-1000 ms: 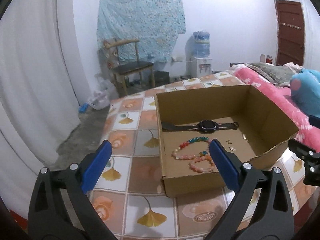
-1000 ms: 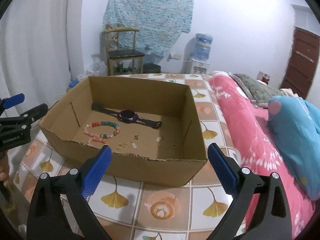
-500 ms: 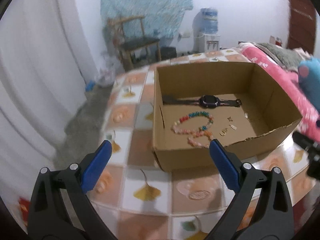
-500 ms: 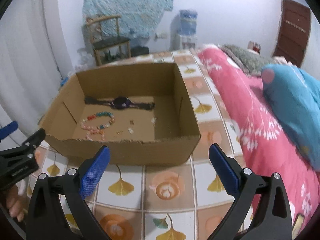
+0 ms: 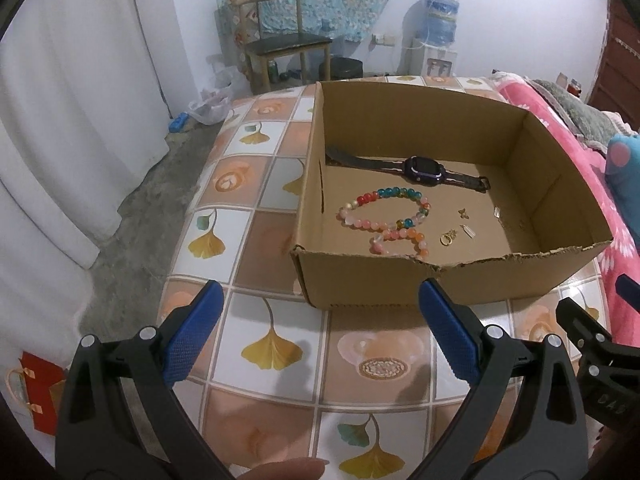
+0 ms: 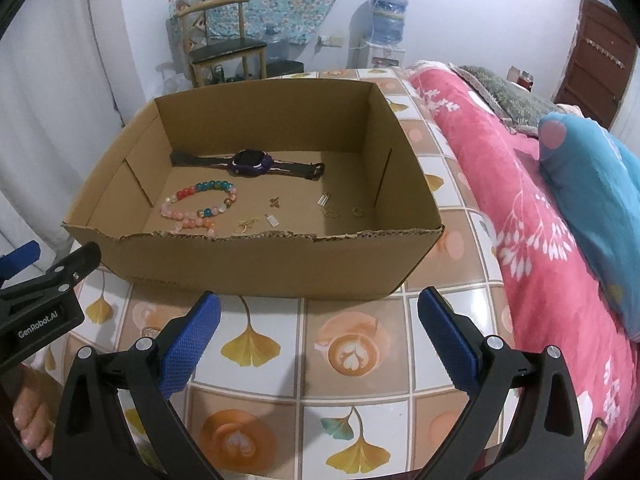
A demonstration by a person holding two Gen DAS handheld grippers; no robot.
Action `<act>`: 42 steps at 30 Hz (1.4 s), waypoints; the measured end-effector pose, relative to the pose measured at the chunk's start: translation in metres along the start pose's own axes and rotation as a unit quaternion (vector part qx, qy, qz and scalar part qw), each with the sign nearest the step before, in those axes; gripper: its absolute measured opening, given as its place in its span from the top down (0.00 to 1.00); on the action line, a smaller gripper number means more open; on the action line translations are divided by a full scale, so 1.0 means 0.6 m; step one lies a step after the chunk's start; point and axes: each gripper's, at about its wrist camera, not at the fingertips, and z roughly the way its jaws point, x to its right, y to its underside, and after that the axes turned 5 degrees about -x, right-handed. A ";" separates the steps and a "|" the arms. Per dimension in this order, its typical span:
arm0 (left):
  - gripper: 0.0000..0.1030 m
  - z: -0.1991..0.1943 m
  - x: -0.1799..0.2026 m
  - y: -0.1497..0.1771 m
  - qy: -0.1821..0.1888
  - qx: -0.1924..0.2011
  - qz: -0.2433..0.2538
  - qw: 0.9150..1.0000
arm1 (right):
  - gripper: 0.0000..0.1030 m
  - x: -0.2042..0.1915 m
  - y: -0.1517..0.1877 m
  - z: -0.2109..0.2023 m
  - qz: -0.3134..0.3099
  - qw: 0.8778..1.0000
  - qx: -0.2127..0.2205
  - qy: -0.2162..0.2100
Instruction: Organize jewelry
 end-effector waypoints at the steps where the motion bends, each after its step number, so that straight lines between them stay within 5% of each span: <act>1: 0.08 0.000 0.000 -0.001 0.001 -0.001 0.000 1.000 | 0.07 -0.001 0.000 0.001 0.001 1.000 -0.002 -0.001; 42: 0.08 0.031 0.015 0.002 0.035 -0.044 -0.004 0.998 | 0.07 0.011 -0.013 0.016 0.016 1.000 -0.007 0.007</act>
